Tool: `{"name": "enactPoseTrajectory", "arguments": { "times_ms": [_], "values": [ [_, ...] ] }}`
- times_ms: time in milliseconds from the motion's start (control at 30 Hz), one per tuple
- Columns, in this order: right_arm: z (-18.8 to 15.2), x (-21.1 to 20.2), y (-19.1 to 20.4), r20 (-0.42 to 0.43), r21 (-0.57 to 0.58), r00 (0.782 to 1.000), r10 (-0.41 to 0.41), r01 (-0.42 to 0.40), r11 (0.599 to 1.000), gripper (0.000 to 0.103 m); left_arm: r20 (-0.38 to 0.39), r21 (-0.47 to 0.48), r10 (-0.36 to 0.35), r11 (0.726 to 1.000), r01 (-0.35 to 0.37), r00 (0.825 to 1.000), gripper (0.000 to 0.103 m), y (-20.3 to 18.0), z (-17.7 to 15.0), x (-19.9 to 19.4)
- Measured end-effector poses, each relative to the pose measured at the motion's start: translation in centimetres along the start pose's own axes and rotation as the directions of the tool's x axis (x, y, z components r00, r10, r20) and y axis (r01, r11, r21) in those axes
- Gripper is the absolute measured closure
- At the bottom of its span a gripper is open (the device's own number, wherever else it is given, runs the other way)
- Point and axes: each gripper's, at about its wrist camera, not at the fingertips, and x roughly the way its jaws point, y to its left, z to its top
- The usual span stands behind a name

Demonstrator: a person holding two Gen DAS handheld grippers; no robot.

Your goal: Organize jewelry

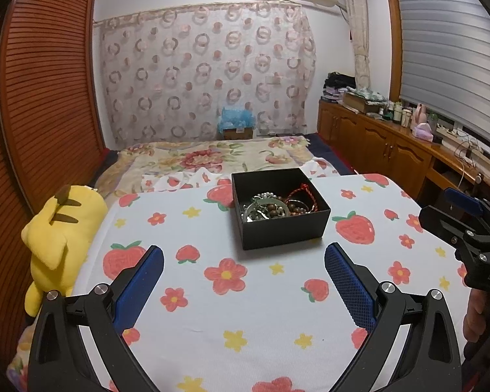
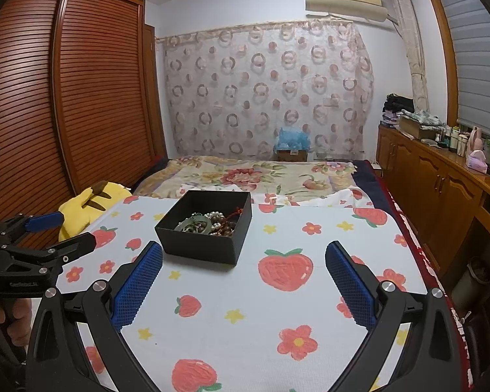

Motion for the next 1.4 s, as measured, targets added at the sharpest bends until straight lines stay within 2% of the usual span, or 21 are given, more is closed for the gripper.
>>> {"name": "enactPoseTrajectory", "arguments": {
  "times_ms": [1400],
  "values": [
    [-0.1, 0.0, -0.1, 0.002, 0.002, 1.000, -0.002, 0.002, 1.000, 0.002, 0.024, -0.003, -0.006, 1.000, 0.007, 1.000, 0.008, -1.0, 1.0, -1.0]
  ]
}}
